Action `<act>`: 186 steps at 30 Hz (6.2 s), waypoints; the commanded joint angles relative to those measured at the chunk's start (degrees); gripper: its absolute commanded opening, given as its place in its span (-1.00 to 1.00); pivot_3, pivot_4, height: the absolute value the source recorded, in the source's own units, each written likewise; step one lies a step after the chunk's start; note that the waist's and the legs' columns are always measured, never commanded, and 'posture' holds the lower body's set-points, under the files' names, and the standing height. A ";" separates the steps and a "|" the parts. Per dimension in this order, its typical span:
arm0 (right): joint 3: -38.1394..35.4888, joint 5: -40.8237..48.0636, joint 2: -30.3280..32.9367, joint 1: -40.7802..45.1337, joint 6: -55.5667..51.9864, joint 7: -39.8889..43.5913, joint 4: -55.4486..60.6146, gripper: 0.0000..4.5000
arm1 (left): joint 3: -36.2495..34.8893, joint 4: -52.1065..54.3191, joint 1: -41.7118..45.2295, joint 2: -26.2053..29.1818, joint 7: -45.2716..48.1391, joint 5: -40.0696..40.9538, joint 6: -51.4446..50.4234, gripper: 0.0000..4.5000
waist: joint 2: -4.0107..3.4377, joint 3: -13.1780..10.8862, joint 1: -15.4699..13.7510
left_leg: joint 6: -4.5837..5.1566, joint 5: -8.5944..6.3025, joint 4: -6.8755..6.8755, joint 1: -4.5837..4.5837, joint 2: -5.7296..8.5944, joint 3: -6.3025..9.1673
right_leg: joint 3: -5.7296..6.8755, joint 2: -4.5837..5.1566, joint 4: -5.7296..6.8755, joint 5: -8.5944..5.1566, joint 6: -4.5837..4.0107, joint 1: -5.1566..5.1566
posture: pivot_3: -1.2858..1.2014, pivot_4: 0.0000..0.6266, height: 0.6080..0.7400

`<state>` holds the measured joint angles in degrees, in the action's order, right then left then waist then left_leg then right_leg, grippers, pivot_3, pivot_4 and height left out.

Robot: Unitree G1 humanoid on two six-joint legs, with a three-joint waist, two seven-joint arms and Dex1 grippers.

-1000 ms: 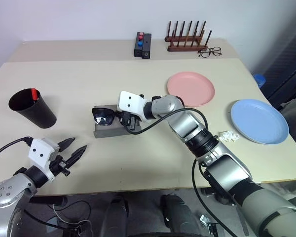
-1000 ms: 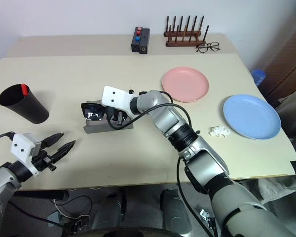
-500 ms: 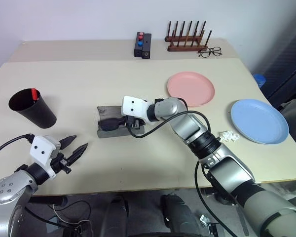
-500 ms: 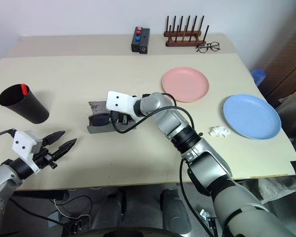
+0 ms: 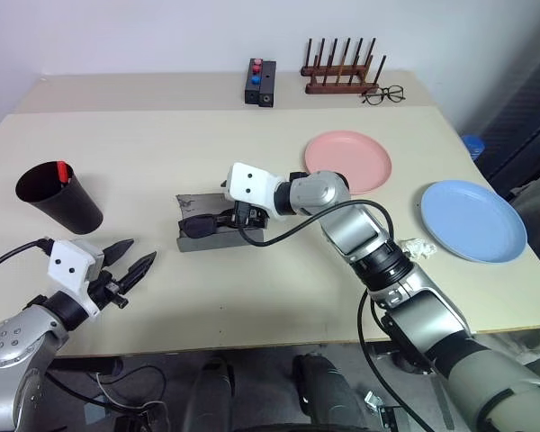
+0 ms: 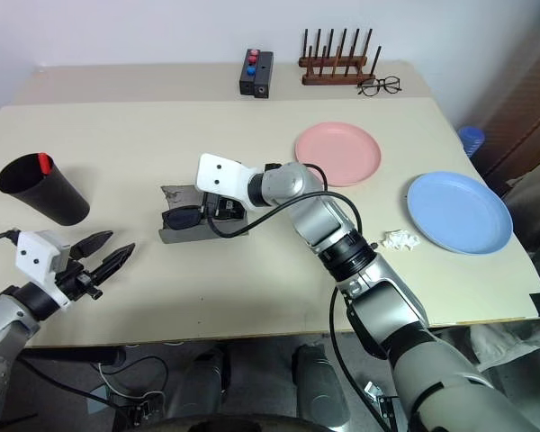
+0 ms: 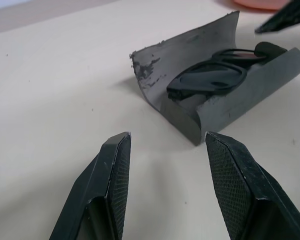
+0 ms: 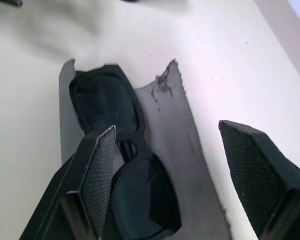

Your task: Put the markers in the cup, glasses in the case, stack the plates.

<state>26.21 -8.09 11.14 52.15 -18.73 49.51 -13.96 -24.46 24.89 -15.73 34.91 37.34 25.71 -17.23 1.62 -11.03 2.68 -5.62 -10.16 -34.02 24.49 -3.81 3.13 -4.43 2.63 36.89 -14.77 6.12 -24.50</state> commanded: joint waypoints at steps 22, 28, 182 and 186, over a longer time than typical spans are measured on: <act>1.29 -6.52 -5.41 0.29 8.41 -9.35 -6.81 0.48 | -0.76 2.68 -1.14 0.08 -0.47 0.36 -0.36 0.07 | 0.00 0.00 0.07 | 0.00 0.00 0.01 -0.01 0.00 0.00 | -0.01 0.00 0.04 -0.01 0.00 -0.02 | 0.03 -0.52 1.00; 1.18 -2.14 -5.68 -2.43 7.29 -3.85 1.22 0.48 | -0.49 2.19 -0.21 0.47 -0.27 0.41 -0.69 0.07 | 0.00 0.00 0.07 | 0.00 0.00 0.04 0.00 0.00 0.00 | -0.01 0.00 0.04 -0.02 0.02 -0.03 | 0.03 -0.52 1.00; -11.23 0.87 23.28 -9.89 0.06 -11.74 -0.45 0.50 | 2.14 4.39 18.94 4.73 11.86 12.83 -16.39 -0.98 | -0.04 -0.05 -0.27 | -0.01 0.03 -0.12 -0.04 0.08 0.22 | 0.04 0.00 0.24 -0.18 0.28 0.16 | 0.03 -0.52 1.00; -9.29 -3.94 22.98 -7.74 5.87 -14.02 -9.78 0.50 | 2.08 6.04 16.08 5.93 11.47 12.28 -15.57 -0.98 | -0.04 -0.05 -0.11 | -0.01 0.03 -0.17 -0.05 0.09 0.21 | 0.03 0.00 0.22 -0.15 0.21 0.17 | 0.03 -0.52 1.00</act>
<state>17.07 -10.18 33.66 42.31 -15.54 36.82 -22.04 -21.06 28.61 0.28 40.22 48.84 37.26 -34.30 1.57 -11.08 2.56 -5.63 -10.13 -34.19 24.43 -3.72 3.33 -4.40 2.64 37.10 -14.92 6.33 -24.34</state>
